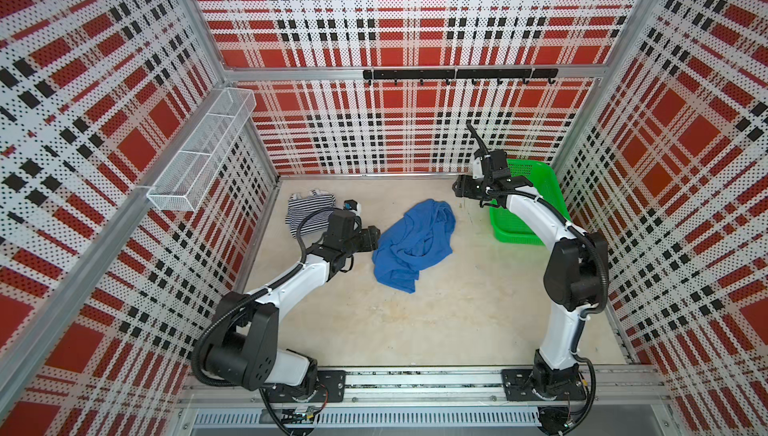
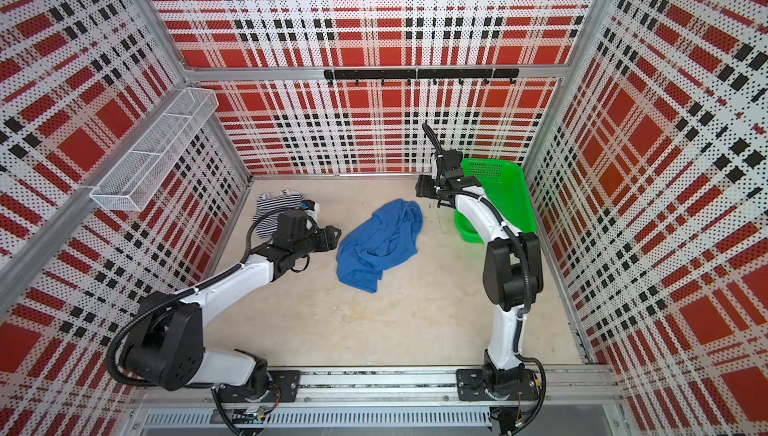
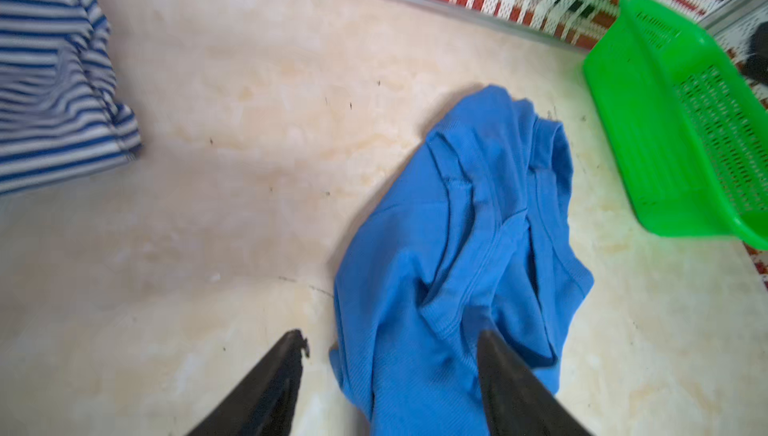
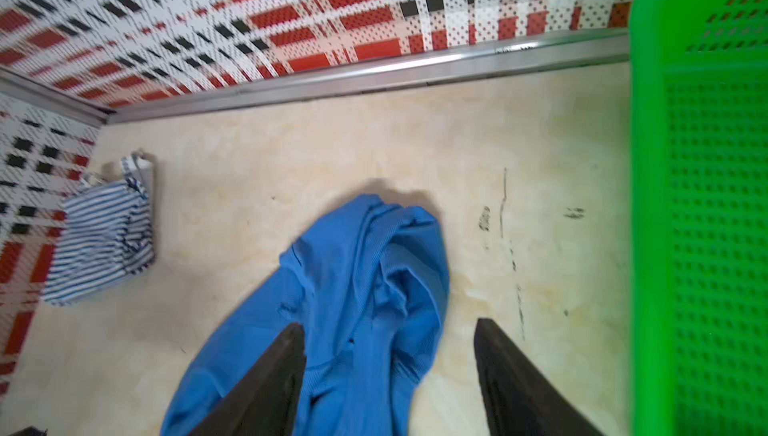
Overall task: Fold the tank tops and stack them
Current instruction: 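Grasp the blue garment's edges with both grippers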
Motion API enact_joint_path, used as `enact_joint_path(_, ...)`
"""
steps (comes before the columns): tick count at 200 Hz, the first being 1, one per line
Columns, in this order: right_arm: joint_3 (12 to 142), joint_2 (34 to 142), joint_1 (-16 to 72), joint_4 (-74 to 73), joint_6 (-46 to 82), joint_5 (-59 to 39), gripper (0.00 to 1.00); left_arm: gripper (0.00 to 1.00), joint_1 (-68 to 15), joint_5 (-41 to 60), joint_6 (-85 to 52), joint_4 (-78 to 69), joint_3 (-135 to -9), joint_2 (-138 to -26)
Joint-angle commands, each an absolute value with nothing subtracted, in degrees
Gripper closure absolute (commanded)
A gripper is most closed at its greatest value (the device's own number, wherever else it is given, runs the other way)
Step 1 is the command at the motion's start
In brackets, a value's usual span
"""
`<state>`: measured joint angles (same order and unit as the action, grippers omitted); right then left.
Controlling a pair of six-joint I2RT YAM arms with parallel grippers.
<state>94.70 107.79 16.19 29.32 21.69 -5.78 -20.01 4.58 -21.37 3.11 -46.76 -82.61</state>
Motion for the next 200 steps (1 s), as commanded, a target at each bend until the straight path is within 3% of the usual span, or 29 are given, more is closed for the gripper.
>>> enact_joint_path(1,87.89,99.50,21.81,32.35,19.16,-1.25,0.40,0.41,-21.87,3.84,-24.73,3.87,-44.88,-84.77)
enact_joint_path(18,81.14,96.80,25.80,34.06,19.96,-0.32,0.45,0.49,-25.42,3.39,-25.73,5.10,-45.06,-86.36)
enact_joint_path(34,75.17,95.48,28.62,33.91,22.22,-0.32,0.47,0.48,-28.72,0.92,-25.83,7.75,-45.61,-87.74)
enact_joint_path(51,69.71,95.32,31.16,31.73,25.10,-1.43,0.43,0.40,-29.96,0.61,-27.14,8.21,-44.21,-89.32)
enact_joint_path(71,65.53,96.86,34.86,25.55,28.54,-5.44,0.34,0.41,-29.98,1.04,-28.62,6.46,-42.40,-91.22)
enact_joint_path(96,67.80,103.08,40.08,21.79,29.64,-6.86,0.31,0.55,-30.10,1.14,-29.09,4.97,-42.53,-92.85)
enact_joint_path(123,70.84,110.51,41.31,15.18,30.01,-6.97,0.33,0.76,-30.32,1.06,-29.12,4.79,-43.04,-92.18)
enact_joint_path(136,72.74,112.55,41.14,13.13,30.70,-4.80,0.43,0.85,-30.33,0.70,-28.96,5.07,-43.22,-91.49)
enact_joint_path(149,74.99,112.58,40.47,13.33,31.23,-3.33,0.83,0.93,-30.34,0.21,-28.70,5.78,-43.50,-90.27)
enact_joint_path(157,75.77,111.40,40.01,13.35,31.29,-2.29,1.00,0.97,-30.24,-0.18,-28.50,6.34,-43.67,-89.37)
enact_joint_path(200,77.74,101.24,35.94,16.24,27.70,2.45,1.00,1.00,-29.45,-5.05,-26.25,10.04,-45.90,-83.63)
